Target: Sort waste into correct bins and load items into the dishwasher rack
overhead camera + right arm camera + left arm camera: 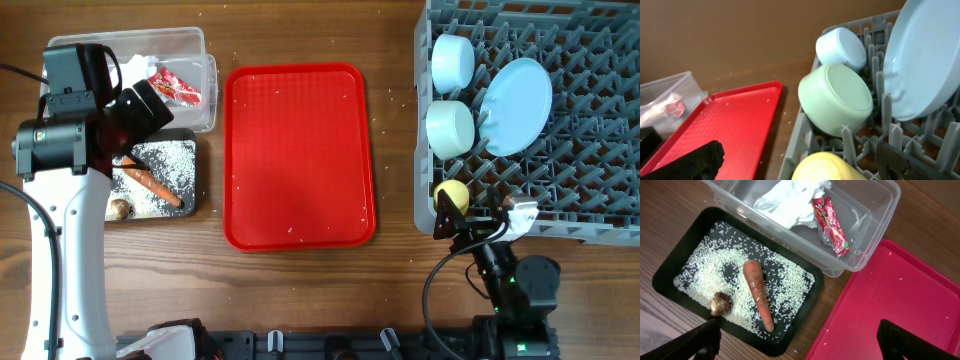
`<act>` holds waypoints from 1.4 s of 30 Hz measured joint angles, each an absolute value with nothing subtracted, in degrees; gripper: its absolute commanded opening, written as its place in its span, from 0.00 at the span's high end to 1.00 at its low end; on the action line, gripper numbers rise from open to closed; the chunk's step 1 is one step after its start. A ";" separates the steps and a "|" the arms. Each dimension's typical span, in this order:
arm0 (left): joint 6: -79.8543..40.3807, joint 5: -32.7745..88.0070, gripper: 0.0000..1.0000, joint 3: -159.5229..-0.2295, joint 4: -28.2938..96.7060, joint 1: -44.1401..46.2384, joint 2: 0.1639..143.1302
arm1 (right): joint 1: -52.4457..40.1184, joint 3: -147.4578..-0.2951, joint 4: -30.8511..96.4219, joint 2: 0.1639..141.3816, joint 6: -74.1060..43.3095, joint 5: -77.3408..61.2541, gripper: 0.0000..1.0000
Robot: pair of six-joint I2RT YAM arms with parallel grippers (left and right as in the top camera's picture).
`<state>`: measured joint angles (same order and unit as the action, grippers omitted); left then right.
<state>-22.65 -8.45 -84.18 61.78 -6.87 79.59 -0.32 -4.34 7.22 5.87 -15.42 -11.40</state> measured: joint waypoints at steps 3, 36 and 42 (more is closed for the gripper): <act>-22.65 -8.45 0.00 -84.18 61.76 -6.87 79.59 | -0.73 -2.31 2.94 3.60 -15.33 -10.31 0.00; -22.61 -8.56 0.00 -83.85 62.87 -6.87 78.24 | -0.99 -0.82 -0.49 1.04 -15.35 -9.98 0.00; -22.83 -4.29 0.00 -67.90 49.82 -6.87 60.20 | -0.99 -0.67 -0.54 0.86 -15.35 -9.98 0.00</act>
<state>-22.83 -4.29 -67.90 49.82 -6.87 60.20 -0.99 -0.67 -0.54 0.86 -15.35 -9.98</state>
